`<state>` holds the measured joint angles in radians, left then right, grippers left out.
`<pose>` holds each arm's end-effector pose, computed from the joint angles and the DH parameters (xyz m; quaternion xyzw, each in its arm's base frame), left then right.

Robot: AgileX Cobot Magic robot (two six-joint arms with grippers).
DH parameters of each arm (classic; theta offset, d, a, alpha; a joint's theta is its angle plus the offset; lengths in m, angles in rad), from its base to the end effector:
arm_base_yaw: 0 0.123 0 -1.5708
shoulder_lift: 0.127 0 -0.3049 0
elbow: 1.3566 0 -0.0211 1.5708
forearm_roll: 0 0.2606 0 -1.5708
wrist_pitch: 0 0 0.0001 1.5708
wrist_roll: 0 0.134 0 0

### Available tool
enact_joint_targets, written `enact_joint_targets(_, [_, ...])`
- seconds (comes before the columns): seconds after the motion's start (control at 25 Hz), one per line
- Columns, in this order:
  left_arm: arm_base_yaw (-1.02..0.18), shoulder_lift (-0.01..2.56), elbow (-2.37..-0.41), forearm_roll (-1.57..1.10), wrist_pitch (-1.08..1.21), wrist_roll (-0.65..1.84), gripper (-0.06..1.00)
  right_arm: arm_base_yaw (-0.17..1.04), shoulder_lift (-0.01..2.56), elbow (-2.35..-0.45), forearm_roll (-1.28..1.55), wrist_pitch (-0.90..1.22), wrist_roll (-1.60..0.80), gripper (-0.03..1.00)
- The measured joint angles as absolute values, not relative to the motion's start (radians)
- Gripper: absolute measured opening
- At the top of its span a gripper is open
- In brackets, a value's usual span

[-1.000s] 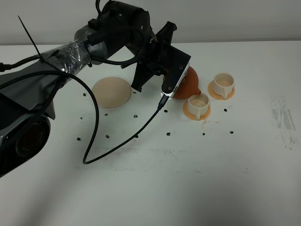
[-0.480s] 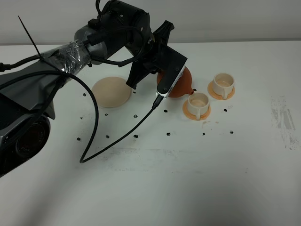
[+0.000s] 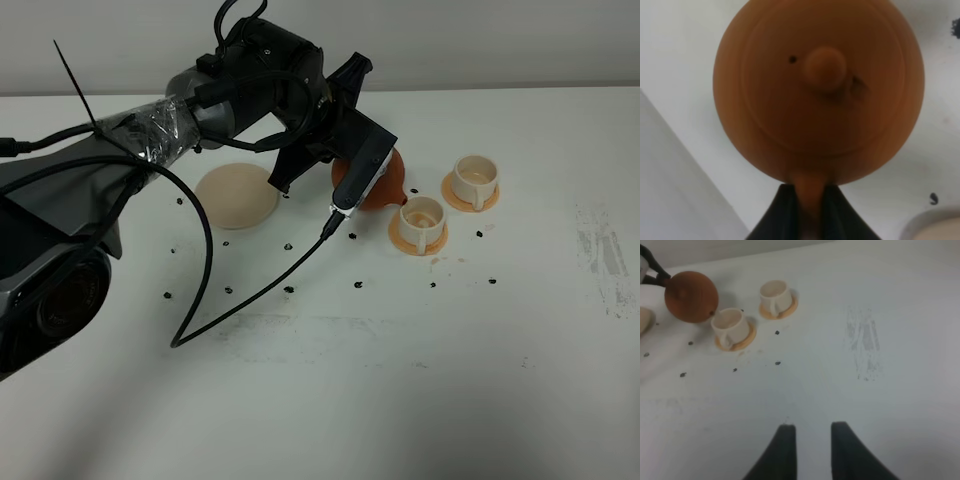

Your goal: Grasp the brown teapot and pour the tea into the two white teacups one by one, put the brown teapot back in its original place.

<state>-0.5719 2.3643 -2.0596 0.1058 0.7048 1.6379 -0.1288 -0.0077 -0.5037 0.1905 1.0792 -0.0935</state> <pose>0.4949 -0.3076 0.1656 0.8579 0.4009 0.2007 0.2510 0.0210 0.0198 0.2633 0.0099 0.8512 0.0371 0.5235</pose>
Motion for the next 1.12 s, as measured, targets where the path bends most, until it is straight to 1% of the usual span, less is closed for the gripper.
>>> enact_joint_targets(0.64, [-0.598,2.364,-2.060,0.183,0.669,1.644,0.13,-0.129,-0.008,-0.504,0.191,1.079,-0.093,0.20])
enact_joint_targets(1.12, [-0.608,2.364,-2.060,0.190,0.649,1.691,0.13,-0.129,-0.008,-0.504,0.191,1.079,-0.093,0.20])
